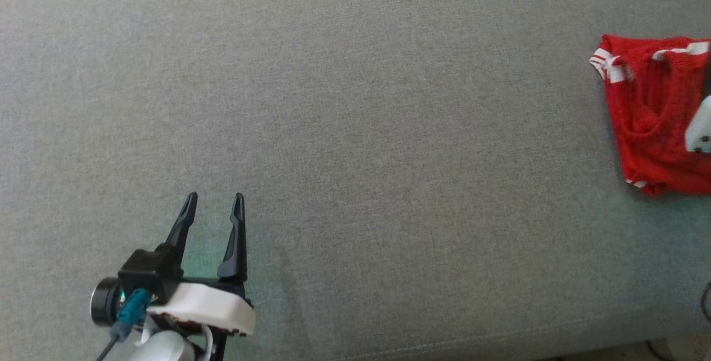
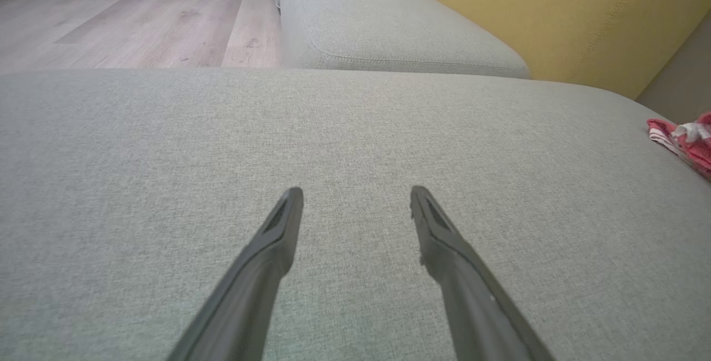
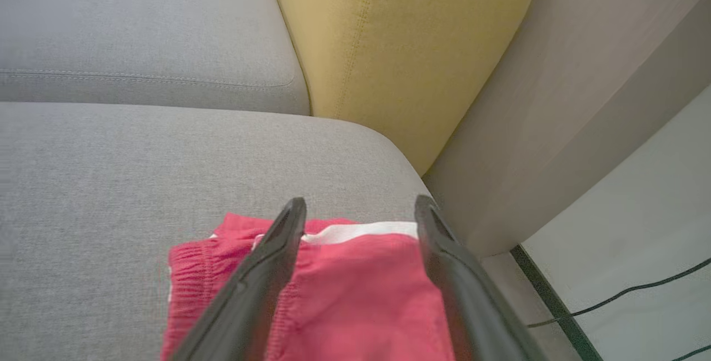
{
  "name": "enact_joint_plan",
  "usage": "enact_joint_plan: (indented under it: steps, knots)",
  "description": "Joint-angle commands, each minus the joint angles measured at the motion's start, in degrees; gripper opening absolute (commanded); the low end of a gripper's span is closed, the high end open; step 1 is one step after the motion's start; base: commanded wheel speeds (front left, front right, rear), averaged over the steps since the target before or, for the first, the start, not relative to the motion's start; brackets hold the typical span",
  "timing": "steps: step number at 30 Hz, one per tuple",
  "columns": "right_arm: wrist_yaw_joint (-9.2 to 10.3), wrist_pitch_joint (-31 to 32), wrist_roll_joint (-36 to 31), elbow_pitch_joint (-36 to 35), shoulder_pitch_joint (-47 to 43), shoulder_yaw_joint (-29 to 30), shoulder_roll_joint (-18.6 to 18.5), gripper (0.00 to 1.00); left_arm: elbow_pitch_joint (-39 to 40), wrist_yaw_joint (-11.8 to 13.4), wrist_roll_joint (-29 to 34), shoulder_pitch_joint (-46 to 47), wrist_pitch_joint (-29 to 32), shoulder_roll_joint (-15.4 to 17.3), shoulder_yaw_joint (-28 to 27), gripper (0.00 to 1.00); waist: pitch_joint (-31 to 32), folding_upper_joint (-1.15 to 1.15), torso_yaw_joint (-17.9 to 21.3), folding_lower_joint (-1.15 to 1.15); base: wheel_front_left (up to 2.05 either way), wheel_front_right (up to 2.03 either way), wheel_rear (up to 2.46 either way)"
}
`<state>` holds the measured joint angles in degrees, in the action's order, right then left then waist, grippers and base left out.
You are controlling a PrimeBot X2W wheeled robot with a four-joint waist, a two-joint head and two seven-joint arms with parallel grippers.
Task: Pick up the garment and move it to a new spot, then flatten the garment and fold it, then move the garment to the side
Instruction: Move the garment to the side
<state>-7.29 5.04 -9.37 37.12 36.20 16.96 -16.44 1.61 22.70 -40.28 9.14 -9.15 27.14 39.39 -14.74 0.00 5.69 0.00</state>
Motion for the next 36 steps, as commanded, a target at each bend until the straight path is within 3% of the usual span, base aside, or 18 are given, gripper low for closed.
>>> enact_joint_plan:
  steps: [1, 15, 29, 36]
  knots:
    - [-0.2, -0.98, -0.4, -1.75, 1.65, -1.17, -0.3, 1.0, 1.23, 0.13, 0.18, 2.73, -0.22, 1.43, -1.97, 1.0, 0.15, 0.0, -0.02, 0.0, 0.0, 0.0, 0.0]
    - [-0.2, -4.88, 4.81, -8.03, -3.11, -9.89, 5.43, 1.0, -1.69, -0.79, -3.07, 0.73, -3.39, -0.83, -4.48, 1.0, 7.47, 0.0, -3.18, 0.0, 0.0, 0.0, 0.0]
    - [-0.2, -7.29, 8.5, -21.67, -22.08, -13.42, 12.63, 1.0, -6.08, -3.06, -4.77, -5.53, -5.61, -2.62, -8.46, 1.0, 16.02, 0.0, -9.52, 0.0, 0.0, 0.0, 0.0]
    - [-0.2, -8.91, 13.32, -26.38, -32.9, -14.27, 13.52, 1.0, -6.44, -4.4, -3.94, -8.37, -5.79, -2.79, -10.0, 1.0, 18.34, 0.0, -12.11, 0.0, 0.0, 0.0, 0.0]
